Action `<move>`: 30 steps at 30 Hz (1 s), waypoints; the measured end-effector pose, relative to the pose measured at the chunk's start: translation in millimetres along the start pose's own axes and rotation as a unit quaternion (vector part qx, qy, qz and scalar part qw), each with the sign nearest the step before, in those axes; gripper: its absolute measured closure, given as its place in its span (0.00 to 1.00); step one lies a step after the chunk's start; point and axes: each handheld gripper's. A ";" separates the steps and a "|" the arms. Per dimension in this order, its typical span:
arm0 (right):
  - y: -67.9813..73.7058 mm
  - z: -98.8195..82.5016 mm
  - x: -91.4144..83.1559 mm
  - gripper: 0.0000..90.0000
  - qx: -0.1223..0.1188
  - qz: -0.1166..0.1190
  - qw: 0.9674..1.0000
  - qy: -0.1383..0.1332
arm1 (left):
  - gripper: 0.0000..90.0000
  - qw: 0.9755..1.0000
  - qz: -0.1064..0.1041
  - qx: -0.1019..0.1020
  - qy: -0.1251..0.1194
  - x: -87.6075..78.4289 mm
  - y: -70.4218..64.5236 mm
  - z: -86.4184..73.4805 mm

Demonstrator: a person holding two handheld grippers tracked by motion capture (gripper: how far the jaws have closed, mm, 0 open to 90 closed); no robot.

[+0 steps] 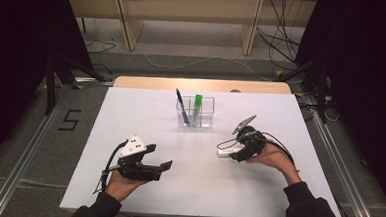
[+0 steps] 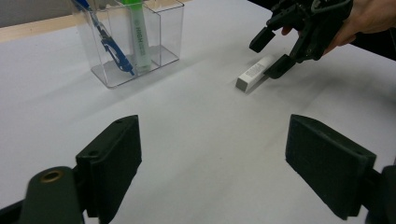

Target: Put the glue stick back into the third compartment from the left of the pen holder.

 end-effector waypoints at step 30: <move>1.8 3.2 7.1 0.51 -0.017 0.014 0.999 0.038 | 0.20 1.000 0.000 0.004 0.000 -1.7 -0.5 -0.7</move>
Point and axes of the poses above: each handheld gripper's, and its own axes: x roughly forward along the jaws, z roughly out of its top, y roughly to its left, and after that the axes turned 1 degree about y, right-handed
